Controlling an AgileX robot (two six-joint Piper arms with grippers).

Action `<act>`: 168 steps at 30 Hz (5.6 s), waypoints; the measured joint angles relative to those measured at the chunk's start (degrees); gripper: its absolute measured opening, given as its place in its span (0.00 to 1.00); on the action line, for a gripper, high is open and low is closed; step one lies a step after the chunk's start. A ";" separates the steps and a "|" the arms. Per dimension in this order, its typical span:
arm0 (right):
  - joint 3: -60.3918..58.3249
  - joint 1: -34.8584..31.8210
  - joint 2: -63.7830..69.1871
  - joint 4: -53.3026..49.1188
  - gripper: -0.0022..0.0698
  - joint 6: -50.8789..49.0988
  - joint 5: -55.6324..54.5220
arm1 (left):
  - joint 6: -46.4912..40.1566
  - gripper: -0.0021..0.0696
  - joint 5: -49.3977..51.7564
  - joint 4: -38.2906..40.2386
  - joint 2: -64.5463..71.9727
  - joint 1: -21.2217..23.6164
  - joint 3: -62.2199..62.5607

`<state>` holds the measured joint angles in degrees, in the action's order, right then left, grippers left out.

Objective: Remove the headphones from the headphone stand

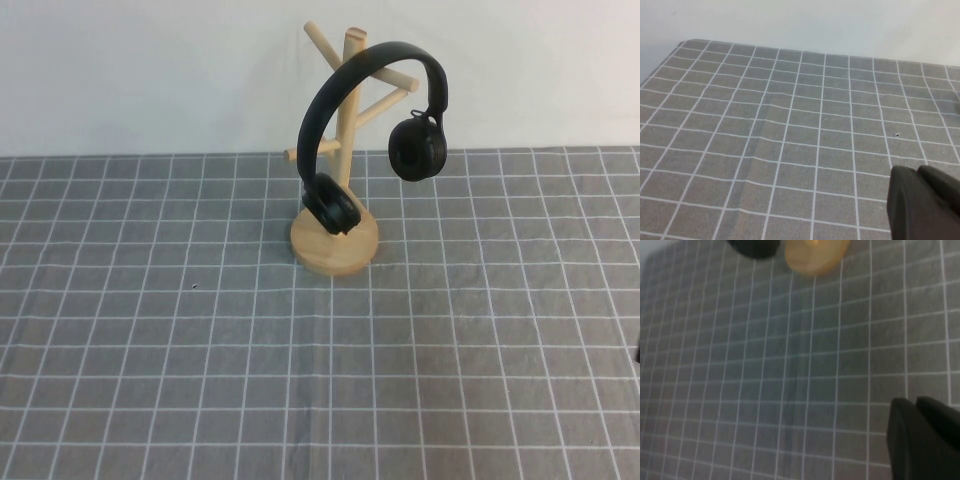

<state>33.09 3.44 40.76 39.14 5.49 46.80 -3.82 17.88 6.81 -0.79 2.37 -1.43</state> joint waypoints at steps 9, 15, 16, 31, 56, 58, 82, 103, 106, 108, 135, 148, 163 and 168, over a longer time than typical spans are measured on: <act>18.91 10.62 24.78 -2.47 0.02 6.00 0.73 | 0.00 0.02 0.00 0.00 0.00 0.00 0.00; 29.07 24.65 35.84 -0.16 0.03 6.23 -15.95 | 0.00 0.02 0.00 0.00 0.00 0.00 0.00; 30.09 25.68 37.29 0.89 0.04 6.23 -18.45 | 0.00 0.02 0.00 0.00 0.00 0.00 0.00; 41.01 27.54 52.51 14.61 0.65 6.01 -32.86 | 0.00 0.02 0.00 0.00 0.00 0.00 0.00; 51.35 30.15 64.78 19.26 0.44 7.21 -39.19 | 0.00 0.02 0.00 0.00 0.00 0.00 0.00; 51.43 30.31 64.78 19.26 0.31 7.68 -39.32 | 0.00 0.02 0.00 0.00 0.00 0.00 0.00; 51.01 31.27 37.53 -22.61 0.10 -17.03 -7.65 | 0.00 0.02 0.00 0.00 0.00 0.00 0.00; 36.84 31.27 58.84 -31.36 0.10 -28.74 -9.75 | 0.00 0.02 0.00 0.00 0.00 0.00 0.00; 43.74 31.27 66.35 -30.83 0.10 -28.03 -8.54 | 0.00 0.02 0.00 0.00 0.00 0.00 0.00; 47.88 31.27 70.76 -30.31 0.10 -27.93 -6.90 | 0.00 0.02 0.00 0.00 0.00 0.00 0.00; 63.65 31.27 83.98 -32.65 0.61 -29.99 9.01 | 0.00 0.02 0.00 0.00 0.00 0.00 0.00; 66.43 36.10 69.20 -46.33 0.05 -31.16 22.87 | 0.00 0.02 0.00 0.00 0.00 0.00 0.00; 55.97 43.26 39.69 -53.52 0.02 -30.61 24.55 | 0.00 0.02 0.00 0.00 0.00 0.00 0.00; 49.12 43.26 35.15 -55.68 0.02 -28.33 24.55 | 0.00 0.02 0.00 0.00 0.00 0.00 0.00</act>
<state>82.21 46.70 75.91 -16.54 -22.84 71.35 -3.82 17.88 6.81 -0.79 2.37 -1.43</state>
